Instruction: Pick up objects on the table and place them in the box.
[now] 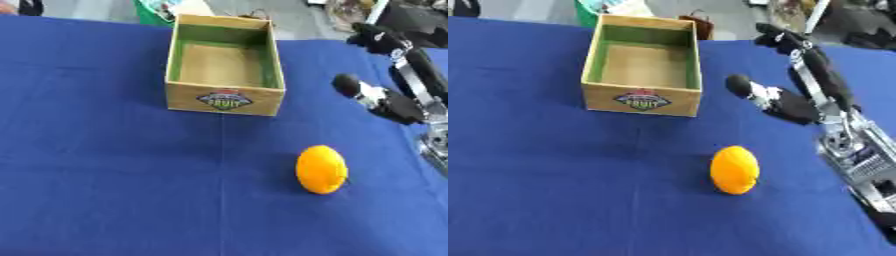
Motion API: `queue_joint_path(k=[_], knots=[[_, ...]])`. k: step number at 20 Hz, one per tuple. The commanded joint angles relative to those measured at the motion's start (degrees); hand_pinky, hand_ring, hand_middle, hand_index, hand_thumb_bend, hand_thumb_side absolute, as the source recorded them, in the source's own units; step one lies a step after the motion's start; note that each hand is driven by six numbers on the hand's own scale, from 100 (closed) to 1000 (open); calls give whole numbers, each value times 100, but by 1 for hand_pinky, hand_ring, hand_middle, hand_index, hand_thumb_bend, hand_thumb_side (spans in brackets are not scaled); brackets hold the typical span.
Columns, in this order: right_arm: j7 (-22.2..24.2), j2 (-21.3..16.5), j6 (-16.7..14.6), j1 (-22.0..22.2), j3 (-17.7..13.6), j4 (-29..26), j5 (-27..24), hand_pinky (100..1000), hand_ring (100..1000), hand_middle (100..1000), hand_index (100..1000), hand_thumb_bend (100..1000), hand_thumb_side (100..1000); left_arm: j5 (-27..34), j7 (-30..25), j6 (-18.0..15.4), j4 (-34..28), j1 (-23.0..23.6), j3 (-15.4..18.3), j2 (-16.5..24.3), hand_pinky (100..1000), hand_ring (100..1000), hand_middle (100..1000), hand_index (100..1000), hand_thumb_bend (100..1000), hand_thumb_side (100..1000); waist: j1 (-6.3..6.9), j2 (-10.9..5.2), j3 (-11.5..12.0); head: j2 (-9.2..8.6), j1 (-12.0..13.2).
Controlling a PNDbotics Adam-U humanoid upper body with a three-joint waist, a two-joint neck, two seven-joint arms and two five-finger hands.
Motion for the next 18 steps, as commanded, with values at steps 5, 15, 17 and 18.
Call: queue_joint_path(k=[5, 15, 17, 18], knots=[[598, -364, 371, 185, 395, -115, 247, 928, 922, 796, 1000, 949, 751, 1, -21, -4, -125, -37, 7, 153, 467, 347, 412, 644, 100, 794, 12, -83, 42, -100, -12], [1498, -279, 835, 343, 837, -115, 84, 931, 936, 806, 1000, 870, 547, 6, -48, 0, -125, -44, -1, 137, 467, 347, 412, 644, 100, 794, 17, -69, 76, -138, -60], [1683, -273, 918, 359, 831, -115, 108, 932, 937, 808, 1000, 842, 535, 9, -50, 0, -125, -46, -1, 136, 467, 347, 412, 644, 100, 795, 16, -68, 80, -145, -62], [1774, -277, 963, 369, 816, -115, 139, 931, 936, 810, 1000, 832, 532, 10, -51, -1, -125, -48, -2, 136, 467, 347, 412, 644, 100, 795, 14, -67, 81, -153, -60]])
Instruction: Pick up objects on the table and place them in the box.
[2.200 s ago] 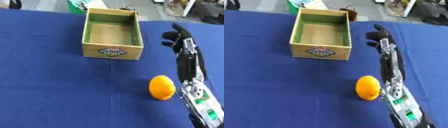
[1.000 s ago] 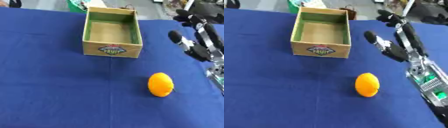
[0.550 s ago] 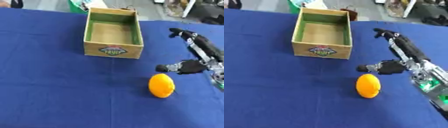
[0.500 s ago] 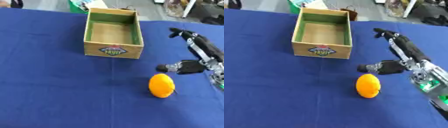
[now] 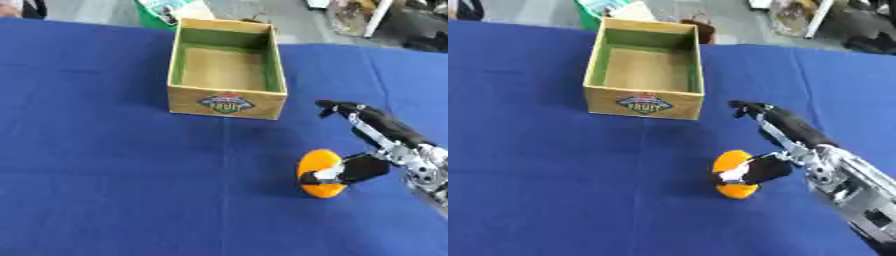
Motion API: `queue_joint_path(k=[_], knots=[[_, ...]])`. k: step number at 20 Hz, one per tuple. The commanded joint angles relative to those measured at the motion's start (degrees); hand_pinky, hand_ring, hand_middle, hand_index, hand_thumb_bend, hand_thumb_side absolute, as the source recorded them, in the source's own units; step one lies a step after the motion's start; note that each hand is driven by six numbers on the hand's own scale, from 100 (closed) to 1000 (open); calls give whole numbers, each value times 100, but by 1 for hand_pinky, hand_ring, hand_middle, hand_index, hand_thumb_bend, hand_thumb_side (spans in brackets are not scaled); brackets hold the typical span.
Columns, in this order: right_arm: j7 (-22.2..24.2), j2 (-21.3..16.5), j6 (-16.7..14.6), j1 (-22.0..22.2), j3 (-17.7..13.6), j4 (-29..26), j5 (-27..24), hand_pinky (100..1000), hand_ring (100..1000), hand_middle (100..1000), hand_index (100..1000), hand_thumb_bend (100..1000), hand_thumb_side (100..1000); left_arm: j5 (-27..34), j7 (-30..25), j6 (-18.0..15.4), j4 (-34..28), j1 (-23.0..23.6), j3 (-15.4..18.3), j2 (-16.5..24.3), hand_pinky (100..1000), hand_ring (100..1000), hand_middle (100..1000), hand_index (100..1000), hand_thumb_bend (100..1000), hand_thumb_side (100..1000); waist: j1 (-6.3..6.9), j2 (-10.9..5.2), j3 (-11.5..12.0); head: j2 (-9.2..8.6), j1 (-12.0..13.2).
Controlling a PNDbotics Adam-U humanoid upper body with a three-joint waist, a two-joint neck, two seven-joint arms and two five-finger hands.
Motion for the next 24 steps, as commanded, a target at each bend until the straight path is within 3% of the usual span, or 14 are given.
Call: queue_joint_path(k=[1, 10, 17, 21, 23, 24], knots=[[292, -141, 120, -5, -76, -115, 47, 931, 936, 813, 1000, 826, 538, 10, -16, -10, -125, -50, 0, 114, 467, 348, 413, 644, 100, 795, 18, -69, 7, -66, -6], [1093, -145, 354, 70, -366, -115, 406, 935, 942, 839, 1000, 788, 542, 12, -24, -7, -125, -70, 2, 119, 468, 348, 413, 643, 100, 796, -17, -43, 13, -88, 34], [1679, -153, 313, 109, -423, -115, 652, 945, 952, 856, 993, 751, 508, 22, -31, -9, -125, -81, 1, 125, 468, 348, 413, 643, 100, 795, -26, -28, 25, -103, 44], [2007, -126, 327, 90, -514, -115, 696, 933, 939, 835, 969, 727, 476, 25, -34, -8, -125, -85, -2, 134, 468, 348, 413, 643, 100, 795, -26, -26, 16, -122, 60], [2063, -110, 316, 87, -550, -115, 706, 927, 929, 787, 921, 684, 458, 23, -33, -7, -125, -85, -1, 134, 468, 348, 413, 643, 100, 795, -26, -25, 12, -126, 64], [2066, -102, 313, 91, -562, -115, 713, 921, 920, 745, 889, 613, 449, 22, -32, -7, -125, -85, 0, 134, 468, 348, 413, 643, 100, 795, -26, -25, 11, -126, 65]])
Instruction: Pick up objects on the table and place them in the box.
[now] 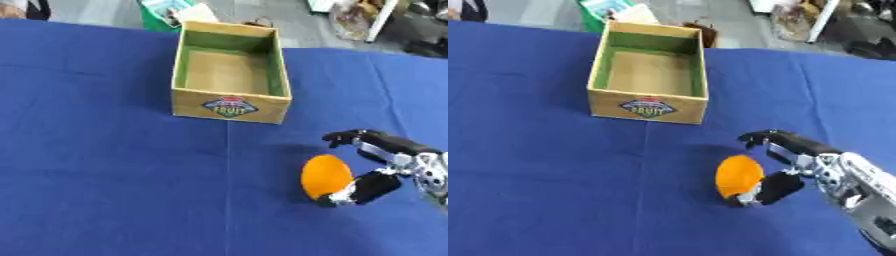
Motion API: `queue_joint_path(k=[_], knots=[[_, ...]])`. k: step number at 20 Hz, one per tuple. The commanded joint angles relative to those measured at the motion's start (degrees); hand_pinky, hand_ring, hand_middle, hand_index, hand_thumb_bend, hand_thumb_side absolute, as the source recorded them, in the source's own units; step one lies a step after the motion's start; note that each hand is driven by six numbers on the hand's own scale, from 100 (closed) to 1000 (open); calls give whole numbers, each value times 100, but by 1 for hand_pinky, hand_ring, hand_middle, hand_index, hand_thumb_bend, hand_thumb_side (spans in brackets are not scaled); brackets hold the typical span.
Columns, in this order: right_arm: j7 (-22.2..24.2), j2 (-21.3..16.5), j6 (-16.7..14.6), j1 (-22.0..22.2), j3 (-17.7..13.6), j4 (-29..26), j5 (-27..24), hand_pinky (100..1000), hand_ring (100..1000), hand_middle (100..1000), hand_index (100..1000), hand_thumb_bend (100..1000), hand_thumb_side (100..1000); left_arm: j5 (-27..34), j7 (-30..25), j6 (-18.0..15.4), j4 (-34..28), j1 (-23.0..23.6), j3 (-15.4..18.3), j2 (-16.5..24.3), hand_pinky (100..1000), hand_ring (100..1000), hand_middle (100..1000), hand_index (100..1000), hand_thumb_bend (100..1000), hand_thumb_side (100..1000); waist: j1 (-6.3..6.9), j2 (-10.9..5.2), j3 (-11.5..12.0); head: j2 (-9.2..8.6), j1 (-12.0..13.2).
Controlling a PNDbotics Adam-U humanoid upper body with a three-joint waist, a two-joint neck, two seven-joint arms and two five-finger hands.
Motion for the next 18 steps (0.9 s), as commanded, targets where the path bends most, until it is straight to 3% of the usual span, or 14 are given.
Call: queue_joint_path(k=[1, 11, 18], knots=[[60, -103, -5, -41, -127, -115, 51, 919, 918, 727, 876, 591, 448, 19, -22, -4, -125, -68, 0, 133, 468, 348, 413, 643, 100, 795, 22, -66, -11, -65, 15], [73, -36, 89, -5, -72, -115, -48, 864, 844, 528, 736, 437, 447, 21, -16, -3, -125, -73, 1, 128, 468, 348, 413, 643, 100, 796, 17, -67, 6, -63, 7], [-220, 52, 9, -62, -184, -115, -484, 743, 735, 441, 655, 105, 420, 19, -8, 9, -125, -68, 10, 127, 468, 348, 413, 643, 100, 796, 14, -81, -3, -63, 28]])
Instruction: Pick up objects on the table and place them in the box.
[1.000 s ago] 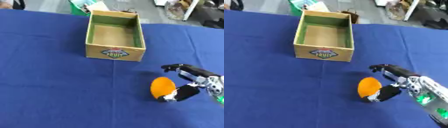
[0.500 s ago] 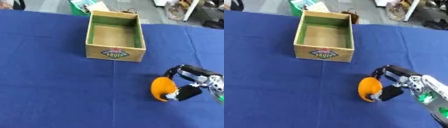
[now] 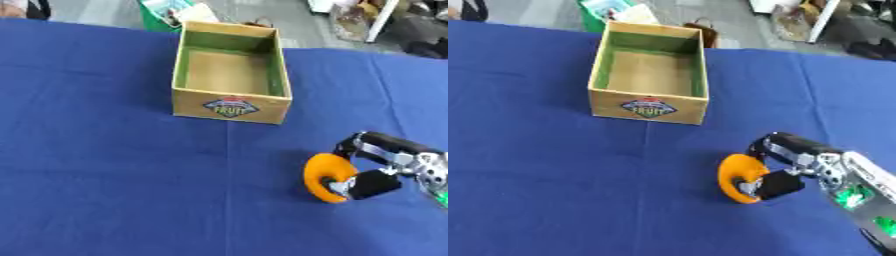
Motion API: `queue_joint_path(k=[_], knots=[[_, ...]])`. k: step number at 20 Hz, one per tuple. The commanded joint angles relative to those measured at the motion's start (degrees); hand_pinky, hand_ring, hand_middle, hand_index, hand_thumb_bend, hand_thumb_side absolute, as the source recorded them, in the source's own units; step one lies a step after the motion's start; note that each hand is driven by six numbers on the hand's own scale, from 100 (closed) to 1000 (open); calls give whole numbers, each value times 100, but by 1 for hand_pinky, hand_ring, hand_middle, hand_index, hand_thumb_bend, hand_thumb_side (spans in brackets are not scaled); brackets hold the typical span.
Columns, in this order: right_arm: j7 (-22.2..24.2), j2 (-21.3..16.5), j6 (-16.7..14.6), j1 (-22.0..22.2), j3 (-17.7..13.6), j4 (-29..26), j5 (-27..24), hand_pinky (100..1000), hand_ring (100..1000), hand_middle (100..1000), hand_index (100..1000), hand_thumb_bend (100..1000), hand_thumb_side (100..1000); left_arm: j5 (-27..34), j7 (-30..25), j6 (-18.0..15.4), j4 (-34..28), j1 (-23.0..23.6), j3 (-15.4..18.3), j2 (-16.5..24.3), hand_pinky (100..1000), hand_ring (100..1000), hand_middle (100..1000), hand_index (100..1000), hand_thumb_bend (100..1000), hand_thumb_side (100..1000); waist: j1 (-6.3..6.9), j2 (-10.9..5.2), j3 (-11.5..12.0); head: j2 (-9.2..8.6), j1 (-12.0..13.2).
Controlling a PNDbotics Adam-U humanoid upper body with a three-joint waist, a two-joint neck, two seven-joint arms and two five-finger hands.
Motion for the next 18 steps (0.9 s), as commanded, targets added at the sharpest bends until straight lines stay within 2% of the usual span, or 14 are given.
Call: queue_joint_path(k=[1, 4, 10, 15, 18], knots=[[-242, -60, -40, -99, -196, -115, -288, 743, 733, 440, 656, 100, 403, 18, -7, 10, -125, -61, 12, 127, 468, 348, 413, 643, 100, 796, 26, -84, -11, -63, 20], [-536, -69, -123, -215, -359, -115, -426, 742, 728, 445, 664, 100, 380, 14, 2, 9, -125, -58, 17, 131, 468, 348, 413, 643, 100, 796, 24, -91, -20, -66, 27], [-1122, -181, -299, -618, -612, -115, -330, 740, 722, 448, 670, 100, 418, 20, -1, 16, -125, -49, 13, 131, 468, 348, 412, 642, 100, 795, 22, -101, -25, -64, 19], [-1358, -278, -278, -1307, -678, -115, -237, 741, 720, 444, 664, 100, 455, 30, -8, 14, -125, -40, 3, 128, 468, 348, 412, 642, 100, 795, 32, -119, 0, -71, -24], [-1329, -345, -124, -1860, -623, -115, -89, 743, 719, 462, 656, 100, 482, 37, -23, 14, -125, -35, -10, 124, 468, 348, 412, 642, 100, 789, 34, -129, 21, -71, -63]])
